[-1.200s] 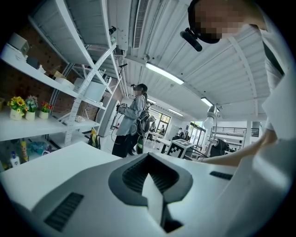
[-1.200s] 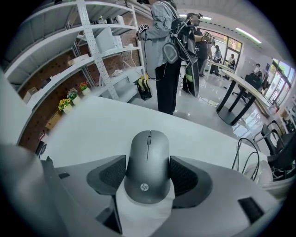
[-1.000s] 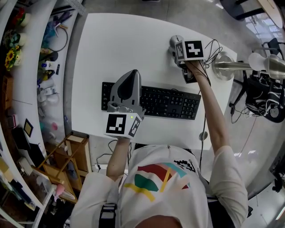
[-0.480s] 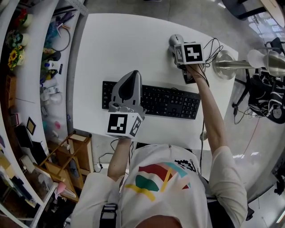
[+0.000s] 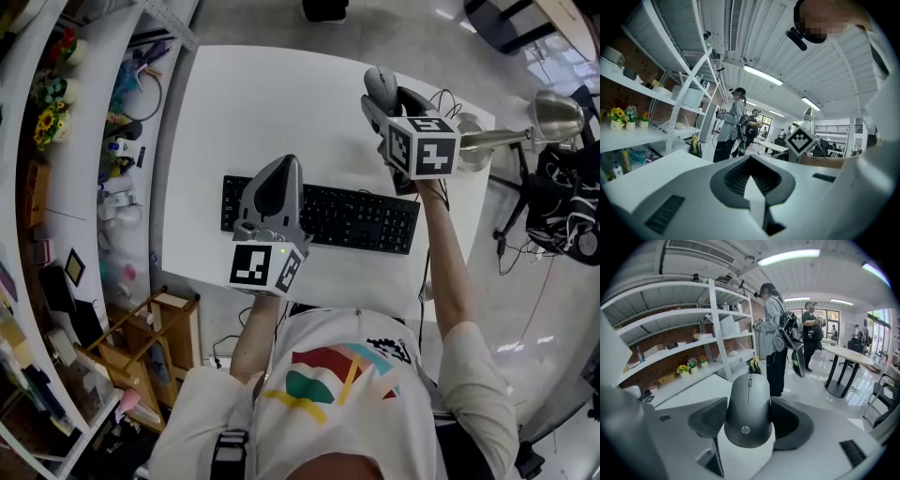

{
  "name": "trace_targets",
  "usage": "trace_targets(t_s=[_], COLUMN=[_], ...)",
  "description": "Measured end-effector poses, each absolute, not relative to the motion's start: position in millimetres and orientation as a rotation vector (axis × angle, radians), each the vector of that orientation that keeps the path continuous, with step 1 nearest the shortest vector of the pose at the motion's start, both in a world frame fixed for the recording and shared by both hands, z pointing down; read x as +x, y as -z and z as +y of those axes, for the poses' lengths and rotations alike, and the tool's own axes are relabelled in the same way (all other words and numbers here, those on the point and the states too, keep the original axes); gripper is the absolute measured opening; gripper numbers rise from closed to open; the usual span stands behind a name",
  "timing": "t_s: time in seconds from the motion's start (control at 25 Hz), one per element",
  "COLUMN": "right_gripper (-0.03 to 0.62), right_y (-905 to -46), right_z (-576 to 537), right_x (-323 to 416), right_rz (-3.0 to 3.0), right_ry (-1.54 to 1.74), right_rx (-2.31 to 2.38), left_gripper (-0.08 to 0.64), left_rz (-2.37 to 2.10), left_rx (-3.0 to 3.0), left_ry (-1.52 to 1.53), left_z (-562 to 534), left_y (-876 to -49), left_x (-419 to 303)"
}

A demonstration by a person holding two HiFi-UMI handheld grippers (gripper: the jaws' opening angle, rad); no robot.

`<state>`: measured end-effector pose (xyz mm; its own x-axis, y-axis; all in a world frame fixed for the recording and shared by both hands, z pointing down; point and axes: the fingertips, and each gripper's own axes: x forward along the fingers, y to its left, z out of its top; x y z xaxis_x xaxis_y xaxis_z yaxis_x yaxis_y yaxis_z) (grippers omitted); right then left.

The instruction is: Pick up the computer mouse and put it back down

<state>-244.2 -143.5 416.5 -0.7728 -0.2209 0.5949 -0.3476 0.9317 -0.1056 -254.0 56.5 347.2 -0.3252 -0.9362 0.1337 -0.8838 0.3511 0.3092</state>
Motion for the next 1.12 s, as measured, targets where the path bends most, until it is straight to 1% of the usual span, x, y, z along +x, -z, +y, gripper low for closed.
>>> trace_targets(t_s=[0.44, 0.56, 0.68, 0.84, 1.12], right_gripper=[0.279, 0.279, 0.279, 0.279, 0.279], right_y=[-273, -246, -226, -210, -204], right_z=[-81, -63, -47, -28, -18], right_x=[-171, -149, -128, -104, -86], right_rz=[-2.848, -2.914, -2.982, -3.042, -3.049], right_ry=[-0.264, -0.316, -0.401, -0.427, -0.446], right_rx=[0.419, 0.405, 0.377, 0.348, 0.35], left_gripper=[0.044, 0.044, 0.044, 0.044, 0.044], left_rz=[-2.346, -2.339, -2.321, -2.347, -2.426], left_rx=[1.752, 1.794, 1.836, 1.882, 1.918], left_ry=[0.383, 0.416, 0.408, 0.379, 0.271], left_z=[53, 50, 47, 47, 49], left_y=[-271, -251, -238, -221, -212], left_x=[-222, -212, -200, -188, -175])
